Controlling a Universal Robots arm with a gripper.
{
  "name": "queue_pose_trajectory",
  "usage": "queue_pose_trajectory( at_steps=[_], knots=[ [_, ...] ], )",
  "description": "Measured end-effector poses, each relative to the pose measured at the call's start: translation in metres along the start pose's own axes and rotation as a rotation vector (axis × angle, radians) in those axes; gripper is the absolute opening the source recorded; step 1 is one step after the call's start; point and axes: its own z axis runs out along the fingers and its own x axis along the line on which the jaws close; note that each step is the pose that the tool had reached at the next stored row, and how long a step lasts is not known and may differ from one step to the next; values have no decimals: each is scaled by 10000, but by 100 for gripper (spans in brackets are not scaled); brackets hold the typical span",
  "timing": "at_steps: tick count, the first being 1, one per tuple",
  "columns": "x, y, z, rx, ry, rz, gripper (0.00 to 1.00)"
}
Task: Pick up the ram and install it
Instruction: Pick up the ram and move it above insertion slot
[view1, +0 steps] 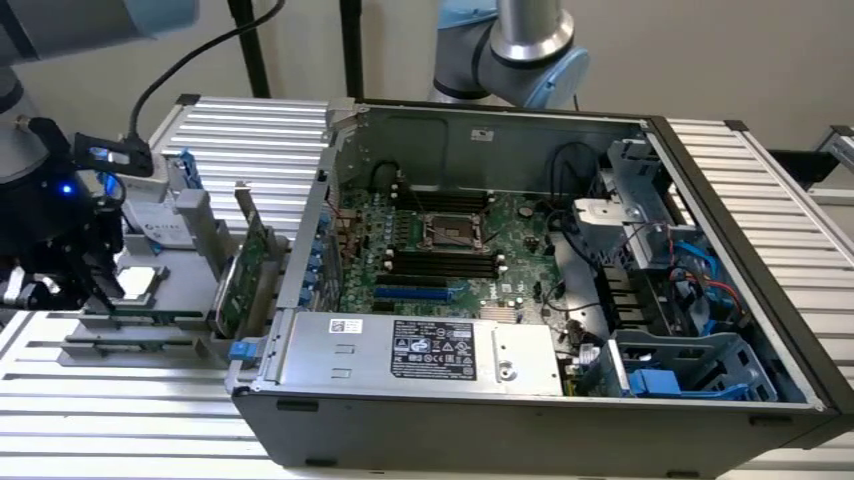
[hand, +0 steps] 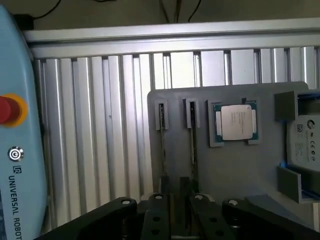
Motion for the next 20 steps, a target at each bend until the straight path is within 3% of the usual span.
queue_pose_trajectory(
  at_steps=[10,20],
  knots=[
    [3,-8,181,-9,33,-862,100],
    [7,-14,364,-10,39,-998,100]
  ],
)
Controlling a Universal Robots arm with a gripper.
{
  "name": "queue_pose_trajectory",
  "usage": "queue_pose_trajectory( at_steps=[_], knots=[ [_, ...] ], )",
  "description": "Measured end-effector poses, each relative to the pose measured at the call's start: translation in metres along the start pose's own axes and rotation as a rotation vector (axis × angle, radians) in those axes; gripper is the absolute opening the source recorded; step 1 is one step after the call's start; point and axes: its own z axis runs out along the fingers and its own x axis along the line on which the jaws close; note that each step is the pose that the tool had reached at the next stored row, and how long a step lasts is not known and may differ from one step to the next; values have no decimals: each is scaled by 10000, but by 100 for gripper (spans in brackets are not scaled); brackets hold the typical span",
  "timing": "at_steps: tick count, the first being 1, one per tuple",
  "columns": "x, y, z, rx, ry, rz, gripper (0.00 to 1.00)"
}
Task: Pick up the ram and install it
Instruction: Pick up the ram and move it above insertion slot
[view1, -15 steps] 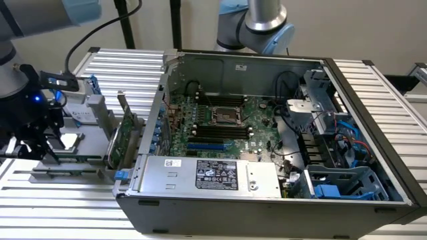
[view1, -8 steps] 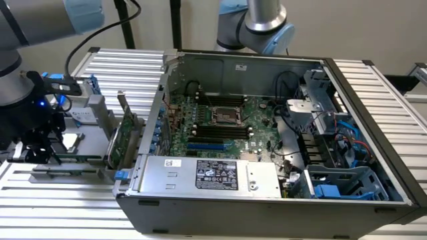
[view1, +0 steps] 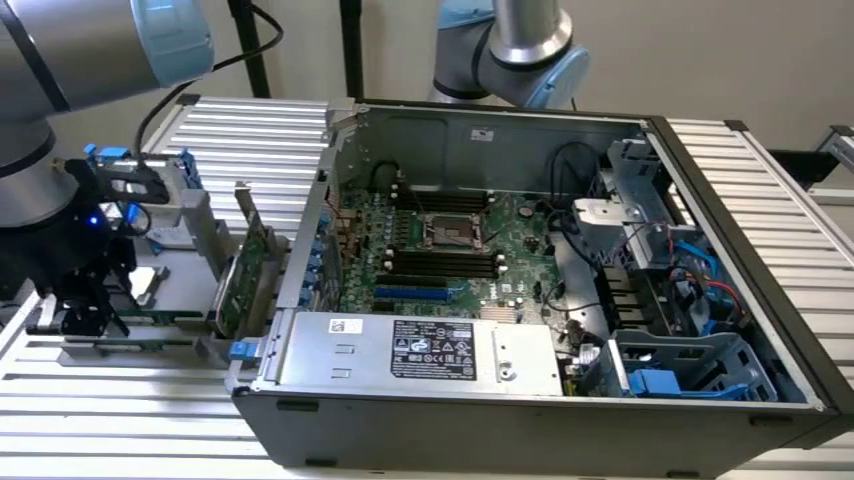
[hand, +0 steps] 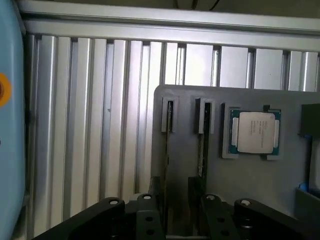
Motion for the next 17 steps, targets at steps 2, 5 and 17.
queue_pose_trajectory(
  at_steps=[2,5,17],
  knots=[
    [2,-2,36,0,0,-12,100],
    [6,-4,92,1,1,-23,100],
    [39,-11,305,40,-26,-60,100]
  ],
)
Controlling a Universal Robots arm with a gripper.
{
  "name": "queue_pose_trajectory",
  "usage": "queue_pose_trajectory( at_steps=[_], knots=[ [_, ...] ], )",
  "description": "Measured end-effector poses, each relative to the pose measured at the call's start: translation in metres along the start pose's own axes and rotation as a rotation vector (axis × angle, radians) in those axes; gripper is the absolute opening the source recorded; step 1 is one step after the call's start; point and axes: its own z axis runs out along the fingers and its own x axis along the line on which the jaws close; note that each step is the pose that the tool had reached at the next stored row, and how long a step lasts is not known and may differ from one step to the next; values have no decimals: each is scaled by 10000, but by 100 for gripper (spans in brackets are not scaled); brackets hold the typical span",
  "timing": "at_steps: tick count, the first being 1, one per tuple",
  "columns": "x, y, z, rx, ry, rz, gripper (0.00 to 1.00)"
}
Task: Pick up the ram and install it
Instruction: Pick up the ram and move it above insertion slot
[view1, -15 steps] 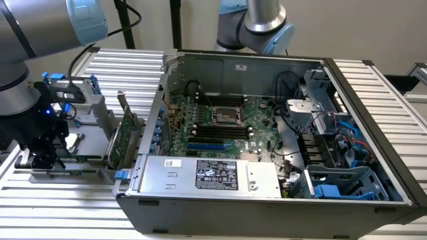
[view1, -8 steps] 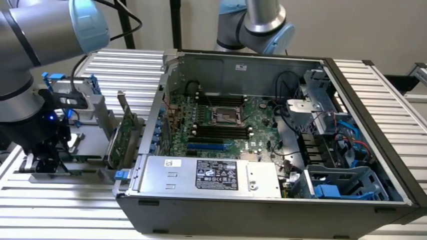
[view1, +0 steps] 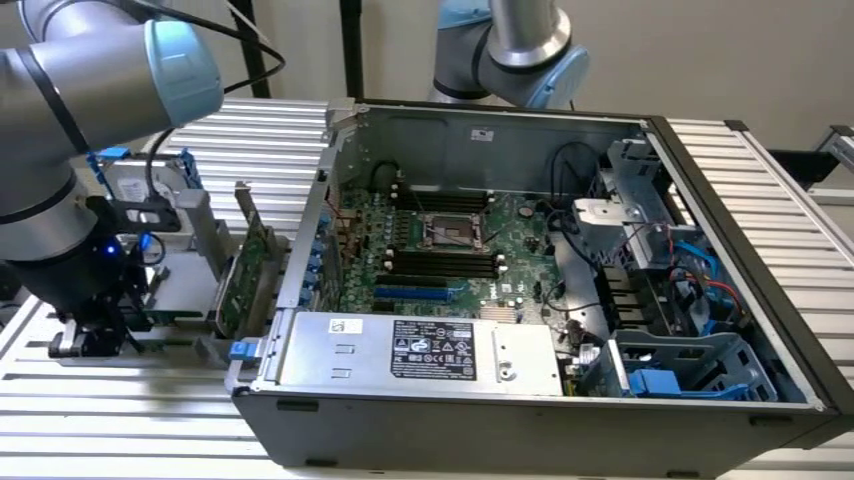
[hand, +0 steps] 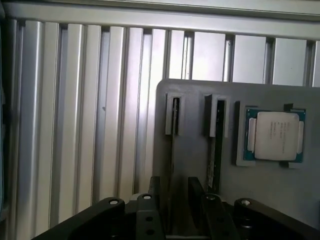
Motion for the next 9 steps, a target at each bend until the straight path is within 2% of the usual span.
queue_pose_trajectory(
  at_steps=[2,5,9],
  knots=[
    [15,1,24,34,-60,-5,100],
    [35,2,46,71,-179,-11,100],
    [36,2,49,73,-224,-12,100]
  ],
)
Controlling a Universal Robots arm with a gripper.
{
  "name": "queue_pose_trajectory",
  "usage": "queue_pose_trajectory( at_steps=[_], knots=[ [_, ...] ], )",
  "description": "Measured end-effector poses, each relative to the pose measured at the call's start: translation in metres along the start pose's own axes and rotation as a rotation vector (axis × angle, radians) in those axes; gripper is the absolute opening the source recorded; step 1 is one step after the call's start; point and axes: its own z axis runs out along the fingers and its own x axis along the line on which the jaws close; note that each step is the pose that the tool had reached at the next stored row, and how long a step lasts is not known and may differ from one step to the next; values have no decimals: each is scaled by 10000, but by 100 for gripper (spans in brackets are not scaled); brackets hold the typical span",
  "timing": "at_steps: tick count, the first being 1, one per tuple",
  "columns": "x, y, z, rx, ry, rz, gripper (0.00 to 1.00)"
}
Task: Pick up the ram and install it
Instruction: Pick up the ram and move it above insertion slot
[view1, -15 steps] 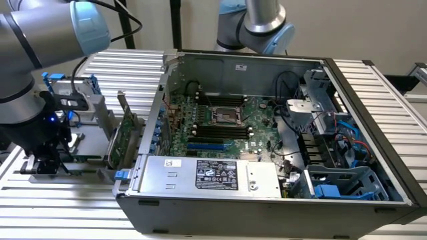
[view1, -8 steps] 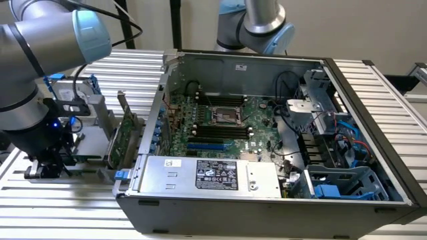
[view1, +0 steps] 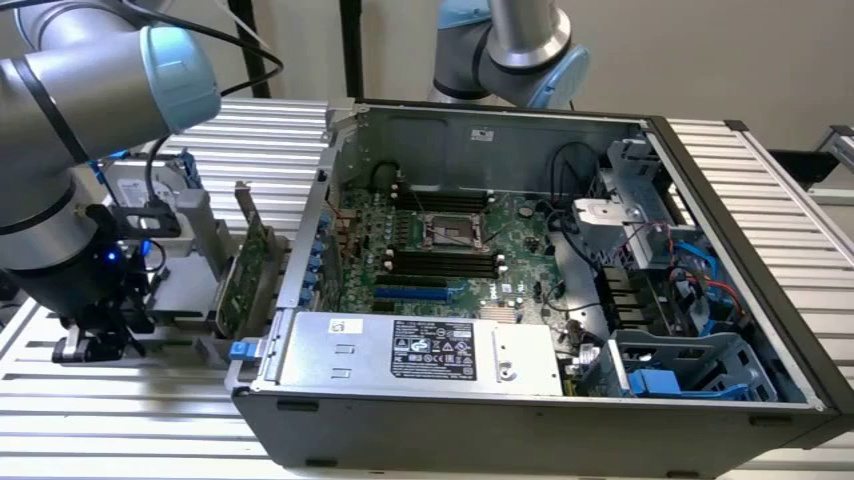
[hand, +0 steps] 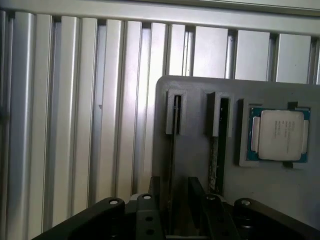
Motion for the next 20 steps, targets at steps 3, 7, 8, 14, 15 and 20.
queue_pose_trajectory(
  at_steps=[3,7,8,14,15,20],
  knots=[
    [1,1,0,-7,-3,0,100],
    [3,1,0,-39,-5,6,100],
    [4,0,1,-40,-7,12,100],
    [11,1,0,-41,-6,15,0],
    [13,1,0,-42,-6,15,0],
    [18,1,0,-41,-7,17,0]
  ],
)
